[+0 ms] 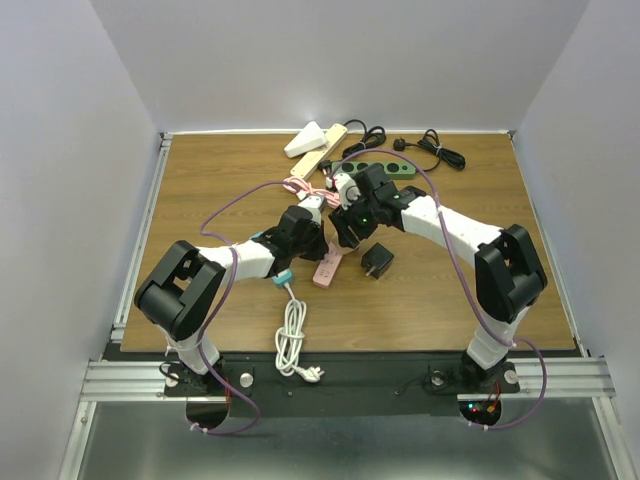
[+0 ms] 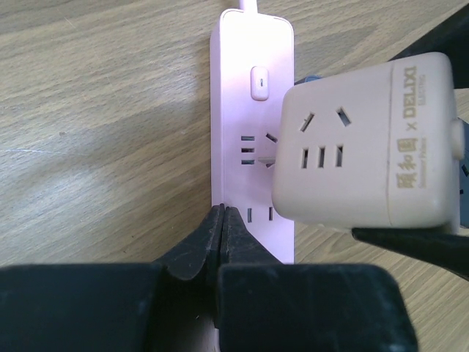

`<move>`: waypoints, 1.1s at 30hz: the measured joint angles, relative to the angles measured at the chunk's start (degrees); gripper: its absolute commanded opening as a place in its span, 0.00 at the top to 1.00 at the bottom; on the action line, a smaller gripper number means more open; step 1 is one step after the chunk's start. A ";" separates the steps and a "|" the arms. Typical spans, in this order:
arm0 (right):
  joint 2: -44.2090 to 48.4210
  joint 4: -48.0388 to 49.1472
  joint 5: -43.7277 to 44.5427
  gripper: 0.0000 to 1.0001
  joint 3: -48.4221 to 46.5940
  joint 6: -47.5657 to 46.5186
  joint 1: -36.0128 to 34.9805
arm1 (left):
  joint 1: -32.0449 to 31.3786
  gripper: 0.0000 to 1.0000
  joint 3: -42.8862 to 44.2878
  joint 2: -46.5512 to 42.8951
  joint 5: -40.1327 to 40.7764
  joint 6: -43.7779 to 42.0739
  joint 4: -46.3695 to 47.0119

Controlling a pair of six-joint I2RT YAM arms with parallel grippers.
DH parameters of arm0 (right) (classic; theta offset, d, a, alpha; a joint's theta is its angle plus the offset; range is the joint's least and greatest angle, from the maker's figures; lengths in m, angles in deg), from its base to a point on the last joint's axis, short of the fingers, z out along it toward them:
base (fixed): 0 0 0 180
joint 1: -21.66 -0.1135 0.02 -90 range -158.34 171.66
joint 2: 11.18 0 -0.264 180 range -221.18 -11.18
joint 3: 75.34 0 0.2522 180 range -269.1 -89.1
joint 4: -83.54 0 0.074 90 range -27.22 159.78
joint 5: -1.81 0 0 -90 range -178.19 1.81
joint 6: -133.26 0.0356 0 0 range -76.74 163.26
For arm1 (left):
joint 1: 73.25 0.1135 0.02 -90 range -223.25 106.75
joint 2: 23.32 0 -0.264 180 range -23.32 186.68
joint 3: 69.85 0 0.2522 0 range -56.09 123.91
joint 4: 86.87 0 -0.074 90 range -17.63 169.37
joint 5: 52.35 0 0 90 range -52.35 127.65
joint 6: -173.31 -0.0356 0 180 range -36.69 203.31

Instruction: Insert the plug

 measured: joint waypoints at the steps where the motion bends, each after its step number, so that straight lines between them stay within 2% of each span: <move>1: -0.15 -0.11 0.13 0.99 -0.04 -0.04 0.00 | 0.00 0.94 0.00 0.00 0.00 -0.04 0.00; 33: -4.46 -5.57 1.16 1.00 -5.97 -7.41 -0.26 | 0.00 0.97 0.94 0.28 -0.85 -3.28 -1.07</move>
